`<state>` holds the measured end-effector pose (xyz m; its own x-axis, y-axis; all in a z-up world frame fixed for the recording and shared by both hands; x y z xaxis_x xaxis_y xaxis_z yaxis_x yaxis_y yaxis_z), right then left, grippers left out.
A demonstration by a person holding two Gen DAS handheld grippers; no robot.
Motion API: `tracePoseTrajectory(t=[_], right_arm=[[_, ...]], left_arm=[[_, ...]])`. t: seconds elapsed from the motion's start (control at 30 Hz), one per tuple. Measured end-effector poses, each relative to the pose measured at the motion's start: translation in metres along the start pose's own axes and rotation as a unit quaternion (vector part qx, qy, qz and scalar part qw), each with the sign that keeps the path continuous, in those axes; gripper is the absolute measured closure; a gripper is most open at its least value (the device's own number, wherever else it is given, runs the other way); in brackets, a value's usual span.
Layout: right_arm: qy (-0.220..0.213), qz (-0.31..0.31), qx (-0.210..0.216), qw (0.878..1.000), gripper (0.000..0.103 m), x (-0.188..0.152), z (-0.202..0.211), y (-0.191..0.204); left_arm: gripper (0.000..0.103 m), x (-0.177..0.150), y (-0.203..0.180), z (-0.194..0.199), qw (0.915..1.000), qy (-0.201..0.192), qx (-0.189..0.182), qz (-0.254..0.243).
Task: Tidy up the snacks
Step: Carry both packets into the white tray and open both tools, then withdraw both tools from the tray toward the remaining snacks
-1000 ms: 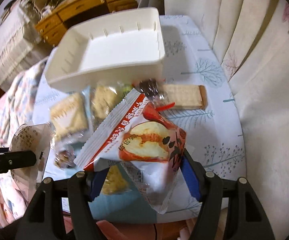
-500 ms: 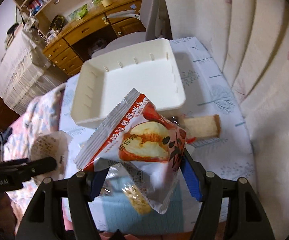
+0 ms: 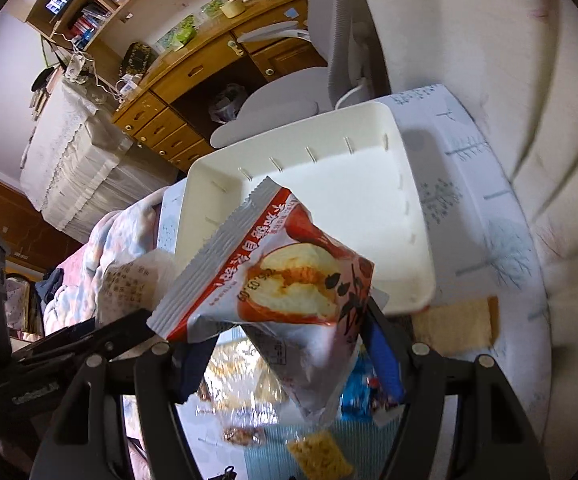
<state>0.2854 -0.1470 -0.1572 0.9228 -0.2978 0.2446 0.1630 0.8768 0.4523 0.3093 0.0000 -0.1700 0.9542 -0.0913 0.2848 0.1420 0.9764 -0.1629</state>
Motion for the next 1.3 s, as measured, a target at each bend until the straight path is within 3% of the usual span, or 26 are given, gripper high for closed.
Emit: tracePoseTrajectory(t=[0.27, 0.53, 0.63, 0.67, 0.8, 1.03, 1.3], right_arm=[[0.013, -0.017, 0.048, 0.999, 0.032, 0.021, -0.034, -0.018], [0.022, -0.016, 0.064, 0.998, 0.027, 0.032, -0.05, -0.029], [0.029, -0.011, 0.061, 0.998, 0.009, 0.032, -0.053, -0.031], [0.026, -0.009, 0.059, 0.998, 0.008, 0.032, -0.052, -0.031], [0.021, -0.011, 0.058, 0.998, 0.008, 0.032, -0.045, -0.031], [0.012, -0.022, 0.073, 0.997, 0.008, 0.014, -0.02, -0.027], [-0.028, -0.04, 0.064, 0.997, 0.008, -0.012, 0.013, -0.02]], left_arm=[[0.027, 0.022, 0.009, -0.04, 0.9994, -0.036, -0.002, -0.001], [0.021, 0.028, 0.012, -0.047, 0.9982, -0.05, 0.029, -0.014], [0.008, 0.028, 0.009, -0.04, 0.9975, -0.055, 0.038, -0.021], [0.008, 0.028, 0.009, -0.037, 0.9969, -0.059, 0.047, -0.024], [0.008, 0.024, 0.005, -0.019, 0.9949, -0.073, 0.059, -0.037], [0.008, 0.008, -0.009, 0.015, 0.9912, -0.104, 0.038, -0.073], [0.008, -0.034, -0.017, 0.031, 0.9882, -0.09, 0.01, -0.123]])
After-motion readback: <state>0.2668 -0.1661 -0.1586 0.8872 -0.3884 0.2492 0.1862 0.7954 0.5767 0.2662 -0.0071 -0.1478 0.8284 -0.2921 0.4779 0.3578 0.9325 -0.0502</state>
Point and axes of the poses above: each gripper's, at about its wrist camera, not at the fingertips, and z roughly against the way its jaws point, y to its left, x to its top, the point moved 8 cm from there along -z, roughly the way its jaws point, and after that the axes turned 9 degrees about -z, right-handed, at the moved point
